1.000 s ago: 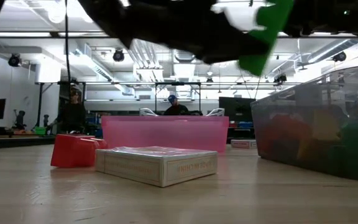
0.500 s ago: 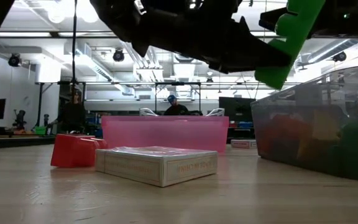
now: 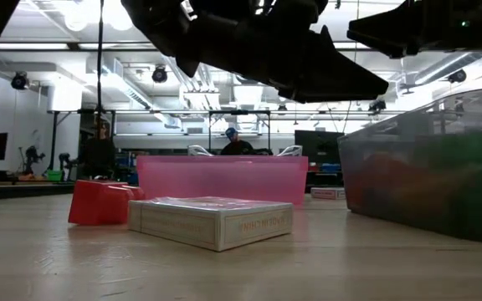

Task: Pick & Place Toys
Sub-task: Put the big green game piece into the black bin, then put the big red game piece into the black bin

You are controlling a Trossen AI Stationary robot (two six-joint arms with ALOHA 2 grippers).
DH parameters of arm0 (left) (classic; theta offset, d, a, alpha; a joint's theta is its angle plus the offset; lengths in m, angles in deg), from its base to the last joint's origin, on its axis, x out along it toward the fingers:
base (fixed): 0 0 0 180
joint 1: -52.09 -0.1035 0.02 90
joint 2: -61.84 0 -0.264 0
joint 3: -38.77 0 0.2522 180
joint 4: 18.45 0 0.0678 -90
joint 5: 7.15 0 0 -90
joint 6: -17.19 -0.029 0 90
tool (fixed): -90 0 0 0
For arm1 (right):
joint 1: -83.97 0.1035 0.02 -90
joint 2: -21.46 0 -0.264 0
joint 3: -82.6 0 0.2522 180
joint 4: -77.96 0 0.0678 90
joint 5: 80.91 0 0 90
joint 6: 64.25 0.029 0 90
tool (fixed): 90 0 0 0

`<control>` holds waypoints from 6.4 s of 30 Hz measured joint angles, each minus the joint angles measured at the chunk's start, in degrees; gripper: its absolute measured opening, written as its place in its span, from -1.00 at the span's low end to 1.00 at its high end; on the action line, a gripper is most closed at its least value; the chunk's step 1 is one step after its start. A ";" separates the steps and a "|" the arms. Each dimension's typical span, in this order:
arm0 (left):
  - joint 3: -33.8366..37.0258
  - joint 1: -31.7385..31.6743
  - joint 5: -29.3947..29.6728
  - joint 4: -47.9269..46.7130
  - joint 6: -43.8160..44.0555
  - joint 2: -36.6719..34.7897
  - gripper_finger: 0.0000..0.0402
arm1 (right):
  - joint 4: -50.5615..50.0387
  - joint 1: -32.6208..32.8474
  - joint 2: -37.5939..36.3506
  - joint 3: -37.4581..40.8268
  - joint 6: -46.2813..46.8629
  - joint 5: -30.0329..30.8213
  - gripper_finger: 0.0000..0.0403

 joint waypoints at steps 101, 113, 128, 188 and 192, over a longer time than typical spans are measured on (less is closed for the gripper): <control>22.55 17.29 15.10 -43.78 -7.76 -22.80 0.85 | -0.44 0.00 2.12 -0.33 1.05 -0.24 0.40; 18.69 17.20 13.97 -47.74 -12.58 -17.18 0.85 | -0.92 0.00 2.14 -0.33 1.07 -0.26 0.40; 17.93 17.25 13.54 -49.99 -12.52 -17.23 0.17 | -0.94 0.00 2.14 -0.33 1.09 -0.26 0.40; 7.21 2.61 3.35 7.67 -6.96 -3.63 -0.95 | -1.22 -0.07 2.14 -0.31 1.77 -1.68 0.40; 0.34 2.27 3.43 0.07 -7.91 -0.15 -0.95 | -1.25 -0.07 2.16 -0.31 1.85 -1.66 0.40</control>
